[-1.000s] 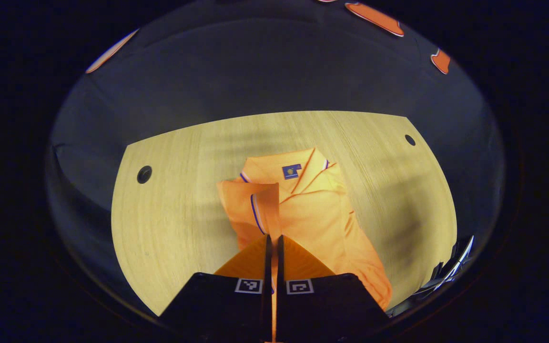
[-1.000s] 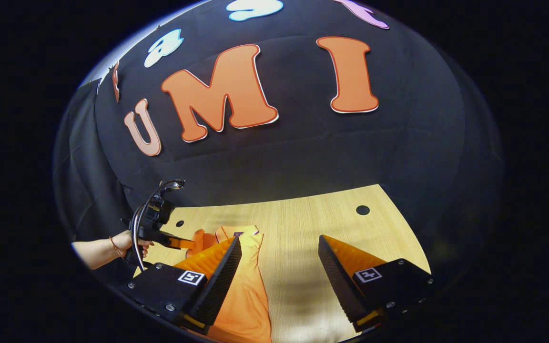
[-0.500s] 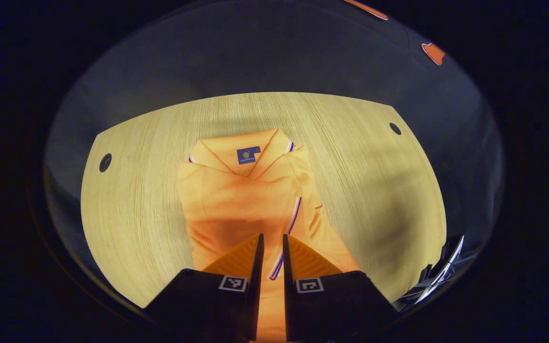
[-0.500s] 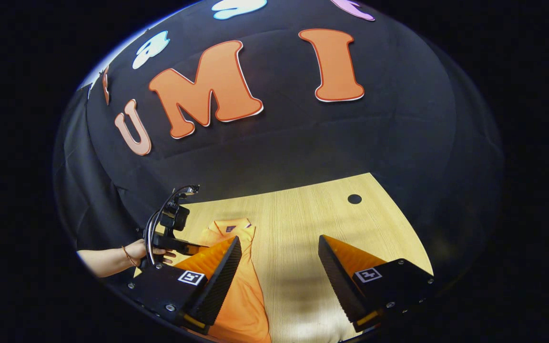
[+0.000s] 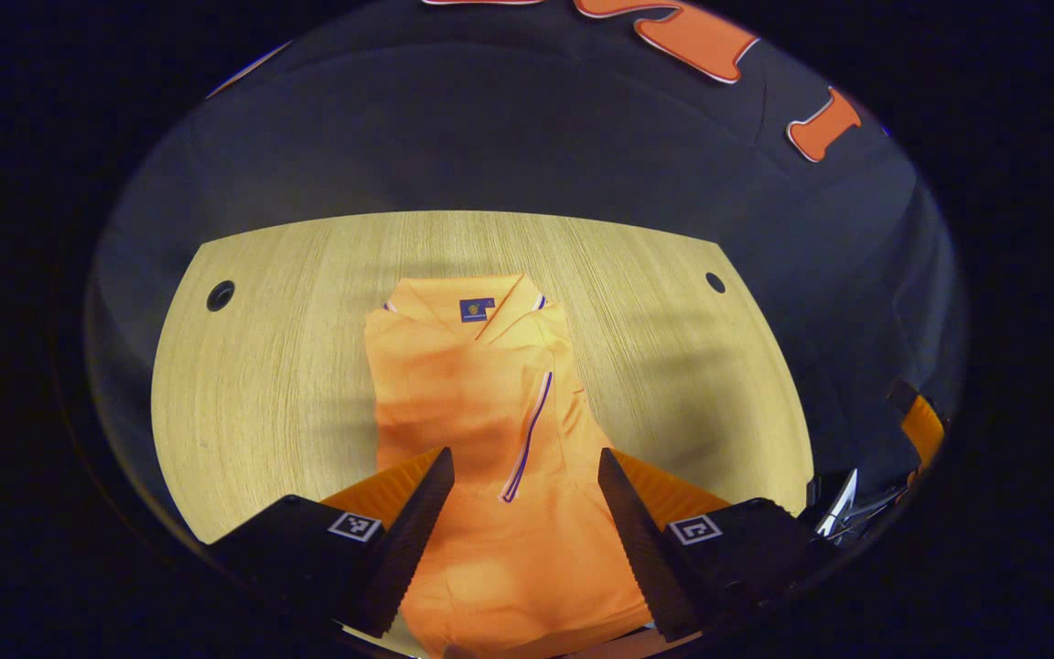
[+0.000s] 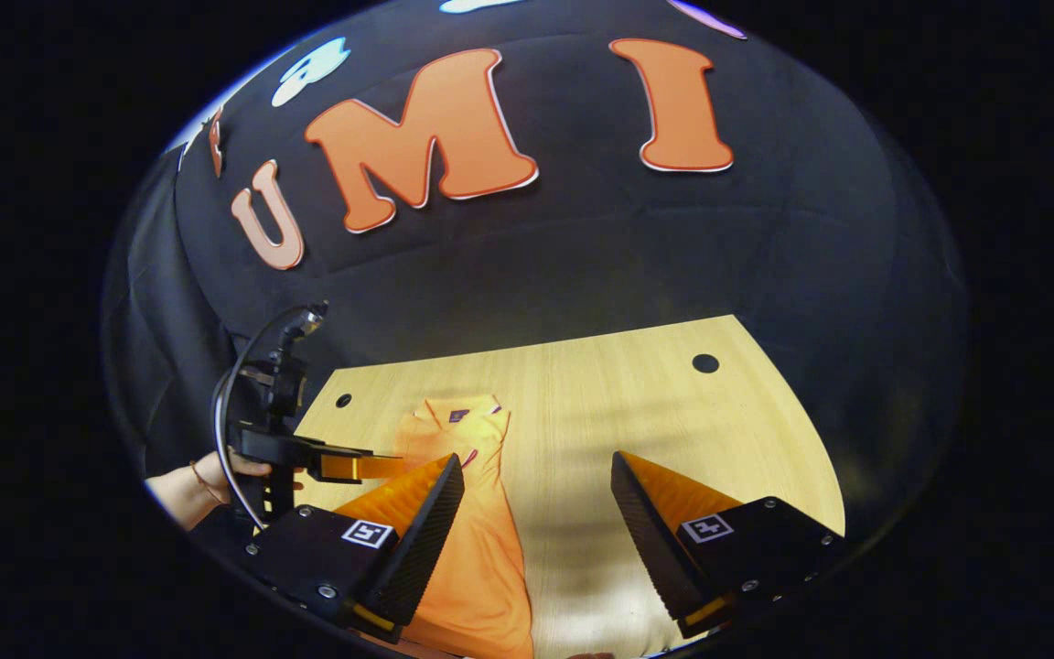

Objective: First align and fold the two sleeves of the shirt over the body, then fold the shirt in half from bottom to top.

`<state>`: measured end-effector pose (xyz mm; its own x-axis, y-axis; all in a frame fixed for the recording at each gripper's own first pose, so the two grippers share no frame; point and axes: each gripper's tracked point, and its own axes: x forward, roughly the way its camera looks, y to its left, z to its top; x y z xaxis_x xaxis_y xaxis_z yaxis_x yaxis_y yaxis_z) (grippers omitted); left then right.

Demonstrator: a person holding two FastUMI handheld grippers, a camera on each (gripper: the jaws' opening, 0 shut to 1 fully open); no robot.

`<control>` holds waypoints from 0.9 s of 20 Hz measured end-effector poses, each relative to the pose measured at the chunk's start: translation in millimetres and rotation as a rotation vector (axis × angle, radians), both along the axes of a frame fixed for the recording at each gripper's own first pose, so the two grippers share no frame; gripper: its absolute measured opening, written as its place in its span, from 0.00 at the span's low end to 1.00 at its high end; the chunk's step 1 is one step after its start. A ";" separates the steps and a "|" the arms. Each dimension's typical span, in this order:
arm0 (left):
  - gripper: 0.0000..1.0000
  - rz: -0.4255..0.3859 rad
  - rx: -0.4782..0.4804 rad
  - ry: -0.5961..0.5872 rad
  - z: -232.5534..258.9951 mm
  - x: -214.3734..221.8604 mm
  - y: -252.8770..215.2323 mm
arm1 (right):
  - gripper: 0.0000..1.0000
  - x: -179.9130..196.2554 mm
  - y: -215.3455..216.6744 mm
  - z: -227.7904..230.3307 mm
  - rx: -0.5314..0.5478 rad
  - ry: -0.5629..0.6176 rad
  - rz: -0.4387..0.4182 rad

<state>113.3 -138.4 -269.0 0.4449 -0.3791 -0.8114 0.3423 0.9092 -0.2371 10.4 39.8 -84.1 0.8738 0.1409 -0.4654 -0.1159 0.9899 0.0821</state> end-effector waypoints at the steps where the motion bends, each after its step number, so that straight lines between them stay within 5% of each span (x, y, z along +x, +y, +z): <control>1: 0.98 0.008 -0.012 -0.002 8.5 -10.6 11.9 | 0.98 -2.3 10.0 -3.7 -0.007 0.010 0.019; 8: 0.98 0.118 0.023 -0.071 26.7 -68.9 108.4 | 0.99 -21.0 63.7 -46.4 -0.109 0.105 0.088; 18: 0.99 0.222 0.070 0.129 -59.8 -198.1 163.4 | 0.99 -108.0 74.8 -184.1 -0.278 0.387 0.116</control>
<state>-84.8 25.0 -328.8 0.4022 -0.2250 -0.8875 0.1041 0.9743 -0.1998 -97.6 114.6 -268.2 0.6151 0.0514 -0.7868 -0.2396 0.9629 -0.1244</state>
